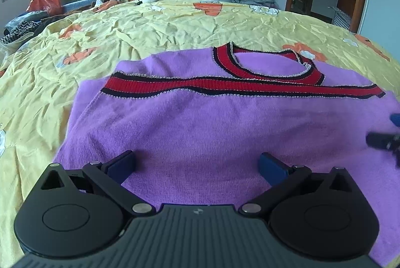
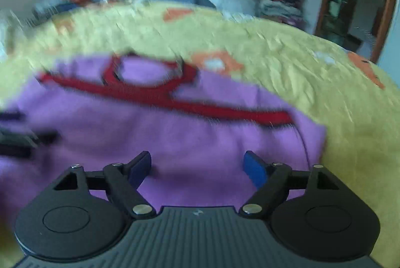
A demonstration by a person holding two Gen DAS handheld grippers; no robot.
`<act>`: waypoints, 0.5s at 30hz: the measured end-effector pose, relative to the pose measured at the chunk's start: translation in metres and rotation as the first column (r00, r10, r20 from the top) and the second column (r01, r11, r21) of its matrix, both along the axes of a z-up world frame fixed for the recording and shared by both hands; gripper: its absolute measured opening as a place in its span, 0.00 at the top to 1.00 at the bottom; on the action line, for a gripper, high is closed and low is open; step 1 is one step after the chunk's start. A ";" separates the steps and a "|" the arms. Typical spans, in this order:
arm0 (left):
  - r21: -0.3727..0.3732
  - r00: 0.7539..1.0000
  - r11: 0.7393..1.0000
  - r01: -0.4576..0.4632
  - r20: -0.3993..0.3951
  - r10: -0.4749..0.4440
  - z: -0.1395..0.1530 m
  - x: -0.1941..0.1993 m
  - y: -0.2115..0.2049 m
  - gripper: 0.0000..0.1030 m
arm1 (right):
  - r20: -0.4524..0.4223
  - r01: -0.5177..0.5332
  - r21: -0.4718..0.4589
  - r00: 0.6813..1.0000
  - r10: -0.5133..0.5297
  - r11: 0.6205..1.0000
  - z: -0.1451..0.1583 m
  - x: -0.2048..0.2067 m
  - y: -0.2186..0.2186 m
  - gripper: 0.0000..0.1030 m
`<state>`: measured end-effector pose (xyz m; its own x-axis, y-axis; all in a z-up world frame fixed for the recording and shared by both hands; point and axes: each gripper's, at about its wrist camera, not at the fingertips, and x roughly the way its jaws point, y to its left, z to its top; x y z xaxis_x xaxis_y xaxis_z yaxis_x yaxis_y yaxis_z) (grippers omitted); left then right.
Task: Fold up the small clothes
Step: 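Lay the fold down and open both tools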
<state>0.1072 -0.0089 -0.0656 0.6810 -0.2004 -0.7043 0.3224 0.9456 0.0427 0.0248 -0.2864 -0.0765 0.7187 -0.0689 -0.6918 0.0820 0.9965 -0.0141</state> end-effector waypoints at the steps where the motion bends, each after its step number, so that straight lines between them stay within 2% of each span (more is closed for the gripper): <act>1: 0.000 1.000 1.000 0.002 -0.002 -0.002 0.000 0.000 0.000 0.00 | 0.008 0.030 0.039 1.000 -0.030 0.999 -0.005 -0.004 -0.013 0.00; 2: 0.001 1.000 1.000 0.005 -0.003 -0.005 0.001 0.001 0.000 0.00 | 0.005 0.044 0.112 0.999 -0.045 0.993 -0.006 -0.006 -0.026 0.00; 3: 0.002 1.000 1.000 0.007 -0.004 -0.007 0.000 0.001 0.000 0.00 | 0.007 0.060 0.139 0.998 -0.062 0.989 -0.005 -0.010 -0.033 0.00; 8: 0.001 1.000 1.000 0.010 -0.006 -0.010 0.001 0.001 0.000 0.00 | 0.006 0.124 0.142 0.992 -0.126 0.982 0.017 -0.035 -0.025 0.00; 13: -0.027 0.999 1.000 0.017 -0.039 -0.018 0.008 0.000 0.011 0.00 | 0.066 0.001 0.220 0.998 -0.016 0.975 0.023 -0.062 0.022 0.00; 15: -0.030 0.999 0.999 0.018 -0.049 -0.020 0.007 0.000 0.016 0.00 | 0.066 -0.035 0.199 0.998 0.023 0.979 0.016 -0.061 0.042 0.00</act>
